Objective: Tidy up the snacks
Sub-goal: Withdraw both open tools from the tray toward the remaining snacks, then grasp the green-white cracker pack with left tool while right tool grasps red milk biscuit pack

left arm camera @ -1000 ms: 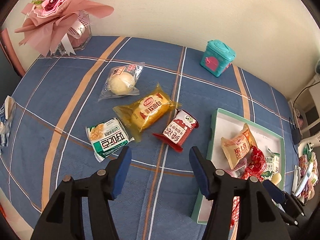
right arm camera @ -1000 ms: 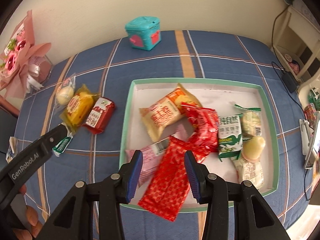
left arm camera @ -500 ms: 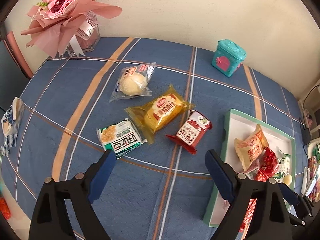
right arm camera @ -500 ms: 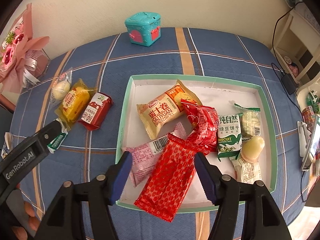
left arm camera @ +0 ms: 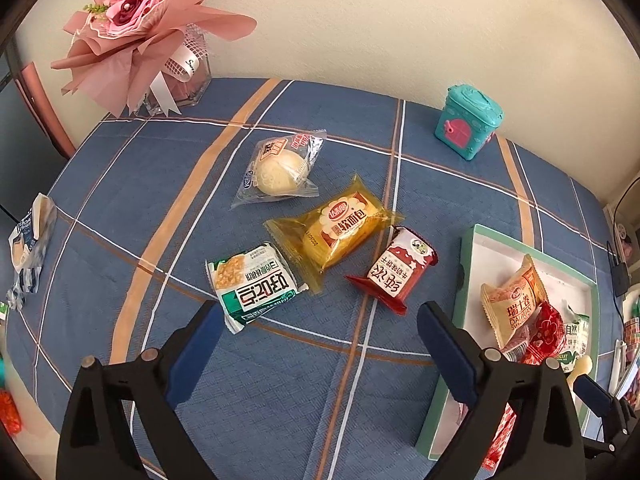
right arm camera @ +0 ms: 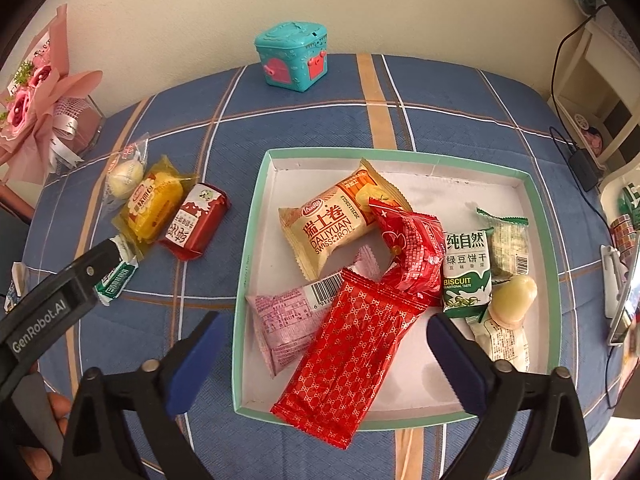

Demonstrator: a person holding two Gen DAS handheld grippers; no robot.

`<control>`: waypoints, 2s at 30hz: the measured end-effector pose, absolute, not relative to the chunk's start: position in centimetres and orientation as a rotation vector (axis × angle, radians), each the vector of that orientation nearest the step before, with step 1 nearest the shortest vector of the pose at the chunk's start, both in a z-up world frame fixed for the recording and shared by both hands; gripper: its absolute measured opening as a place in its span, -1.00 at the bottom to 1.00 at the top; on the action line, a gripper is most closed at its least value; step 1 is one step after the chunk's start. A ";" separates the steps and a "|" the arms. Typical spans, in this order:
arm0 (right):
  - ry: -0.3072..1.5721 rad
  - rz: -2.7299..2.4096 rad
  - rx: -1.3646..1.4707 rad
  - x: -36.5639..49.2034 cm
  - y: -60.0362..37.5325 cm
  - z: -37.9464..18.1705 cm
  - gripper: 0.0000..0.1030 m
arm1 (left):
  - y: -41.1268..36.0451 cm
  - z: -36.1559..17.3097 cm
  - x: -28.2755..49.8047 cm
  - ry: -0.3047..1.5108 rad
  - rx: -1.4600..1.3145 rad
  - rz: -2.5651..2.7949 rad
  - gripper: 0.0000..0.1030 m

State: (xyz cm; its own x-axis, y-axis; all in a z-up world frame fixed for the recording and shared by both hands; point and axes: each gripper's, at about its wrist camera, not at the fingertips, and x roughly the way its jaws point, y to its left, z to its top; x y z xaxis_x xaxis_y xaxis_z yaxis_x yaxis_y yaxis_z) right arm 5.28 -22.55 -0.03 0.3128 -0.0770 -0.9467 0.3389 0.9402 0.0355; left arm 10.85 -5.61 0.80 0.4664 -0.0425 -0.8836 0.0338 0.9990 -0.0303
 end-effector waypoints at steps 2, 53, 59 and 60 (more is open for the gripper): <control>1.224 -0.273 0.253 5.2 -22.6 -0.1 1.00 | -5.5 0.8 10.9 1.084 -0.018 -0.048 0.89; 1.154 -0.084 0.210 15.5 -14.6 -4.4 0.57 | 3.7 -5.7 16.6 1.213 -0.330 0.058 0.85; 1.164 -0.091 0.214 16.9 -14.7 -6.0 0.52 | 4.1 -7.0 17.6 1.237 -0.349 0.075 0.85; 1.165 -0.092 0.214 17.1 -14.7 -6.2 0.51 | 4.1 -7.3 17.6 1.243 -0.352 0.081 0.85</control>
State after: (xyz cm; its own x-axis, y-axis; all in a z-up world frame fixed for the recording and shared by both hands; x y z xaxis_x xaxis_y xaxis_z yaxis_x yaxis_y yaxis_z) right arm 17.07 -14.70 -6.18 0.3938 0.0383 -0.9184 0.1827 0.9759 0.1191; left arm 17.62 4.14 -7.28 0.3271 -0.1297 -0.9360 -0.2503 0.9433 -0.2182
